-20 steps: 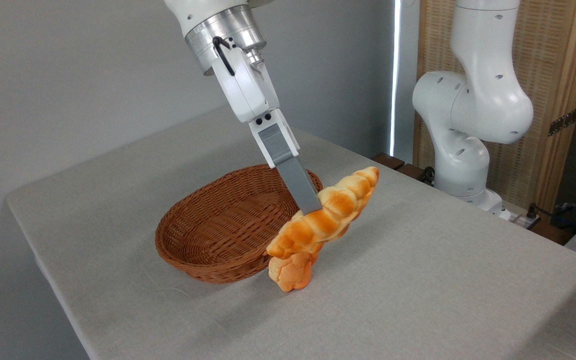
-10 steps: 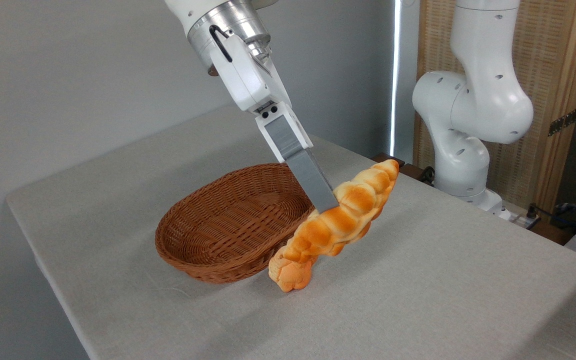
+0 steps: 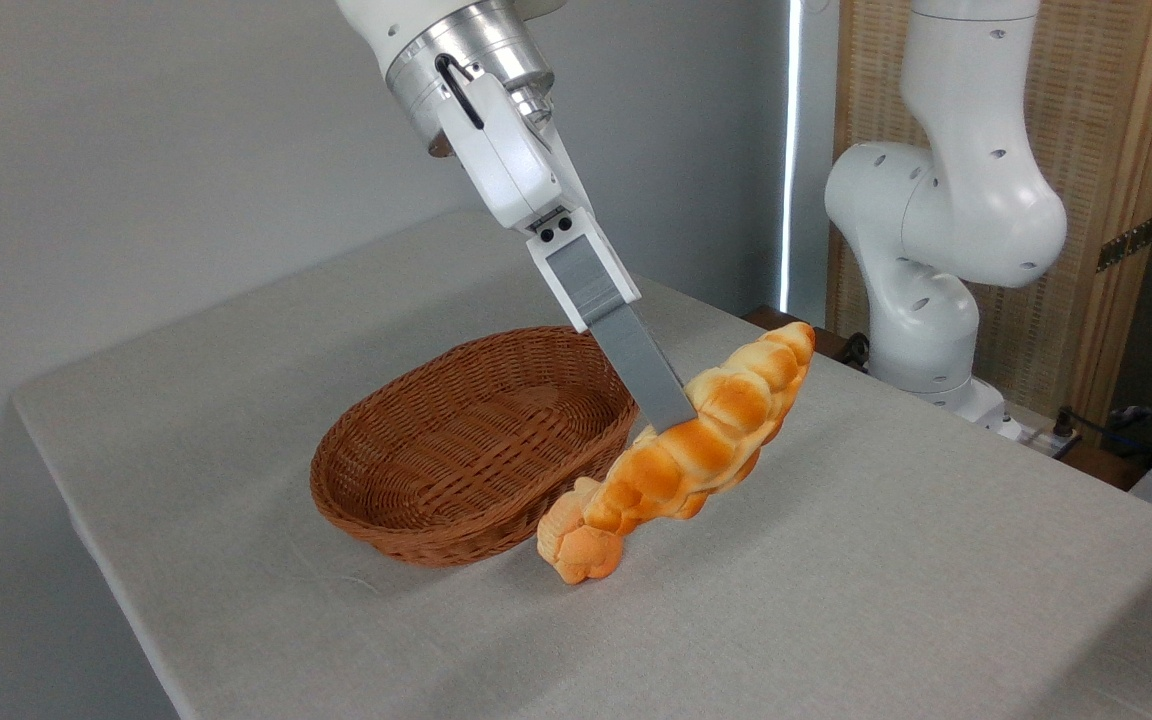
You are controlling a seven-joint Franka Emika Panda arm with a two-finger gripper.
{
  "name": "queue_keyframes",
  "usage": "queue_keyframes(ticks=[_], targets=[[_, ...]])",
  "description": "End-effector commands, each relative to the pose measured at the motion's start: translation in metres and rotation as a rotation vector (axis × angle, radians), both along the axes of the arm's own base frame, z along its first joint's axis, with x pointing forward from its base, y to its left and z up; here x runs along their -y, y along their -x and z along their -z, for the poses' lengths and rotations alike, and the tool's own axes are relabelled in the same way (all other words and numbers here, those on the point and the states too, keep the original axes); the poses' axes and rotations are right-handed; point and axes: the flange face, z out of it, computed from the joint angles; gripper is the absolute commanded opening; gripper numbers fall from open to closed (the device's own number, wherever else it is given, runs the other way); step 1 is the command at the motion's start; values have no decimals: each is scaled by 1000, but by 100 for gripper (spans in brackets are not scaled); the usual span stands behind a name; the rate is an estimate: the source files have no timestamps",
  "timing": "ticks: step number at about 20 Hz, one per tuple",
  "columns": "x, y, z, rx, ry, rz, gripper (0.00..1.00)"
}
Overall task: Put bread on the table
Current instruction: 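Lift the braided loaf out of the basket and carry it past the rim, then lower the loaf onto the table and open the gripper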
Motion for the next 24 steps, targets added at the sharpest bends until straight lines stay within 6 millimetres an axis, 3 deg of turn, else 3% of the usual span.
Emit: queue_keyframes(ticks=[1, 8, 18, 22, 24], targets=[[-3, 1, -7, -15, -12, -5, 77], [-3, 2, -8, -13, -10, -6, 93], [-2, 2, -8, -4, -7, -17, 95], [7, 2, -9, 91, 57, -139, 100], [19, 1, -16, 171, 198, -267, 100]])
